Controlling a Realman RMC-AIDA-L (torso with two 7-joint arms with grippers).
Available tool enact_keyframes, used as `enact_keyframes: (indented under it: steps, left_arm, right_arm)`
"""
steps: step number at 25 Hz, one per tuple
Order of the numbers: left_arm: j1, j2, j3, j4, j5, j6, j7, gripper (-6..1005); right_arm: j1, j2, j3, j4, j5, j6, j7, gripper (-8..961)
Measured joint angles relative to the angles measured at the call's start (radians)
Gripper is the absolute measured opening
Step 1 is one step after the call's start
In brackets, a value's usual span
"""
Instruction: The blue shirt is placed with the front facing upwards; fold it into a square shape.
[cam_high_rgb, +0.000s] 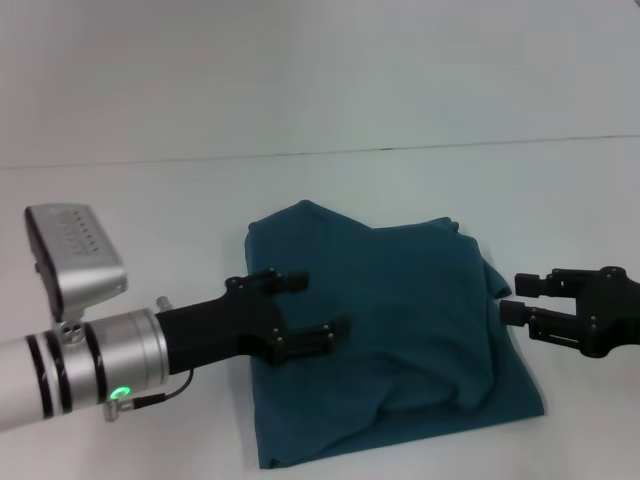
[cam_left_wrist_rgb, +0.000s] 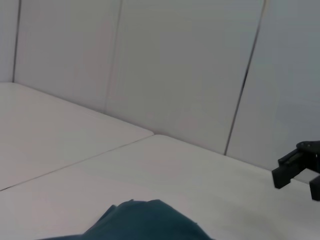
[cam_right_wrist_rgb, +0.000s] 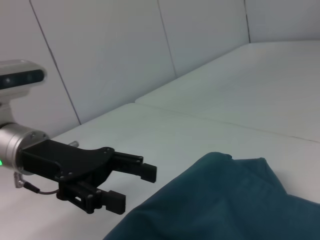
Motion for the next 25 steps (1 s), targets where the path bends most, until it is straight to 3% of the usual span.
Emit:
enact_keyframes:
  steps: [3, 11, 17, 25]
  left_arm:
    - [-0.021, 0.003, 0.016, 0.002, 0.001, -0.002, -0.019, 860]
    - [-0.027, 0.005, 0.034, 0.029, 0.044, -0.006, -0.064, 861]
    - [-0.014, 0.005, 0.023, 0.05, 0.054, -0.018, -0.076, 861]
    - [-0.009, 0.003, 0.022, 0.057, 0.054, -0.018, -0.077, 863]
  right_arm:
    - [-0.009, 0.01, -0.004, -0.002, -0.003, -0.002, -0.007, 519]
    - [-0.012, 0.028, -0.016, -0.003, -0.037, -0.028, -0.073, 696]
    - [-0.024, 0.033, -0.01, 0.018, 0.004, -0.035, -0.148, 910]
    - [-0.015, 0.033, -0.018, 0.021, 0.0, -0.023, -0.157, 939]
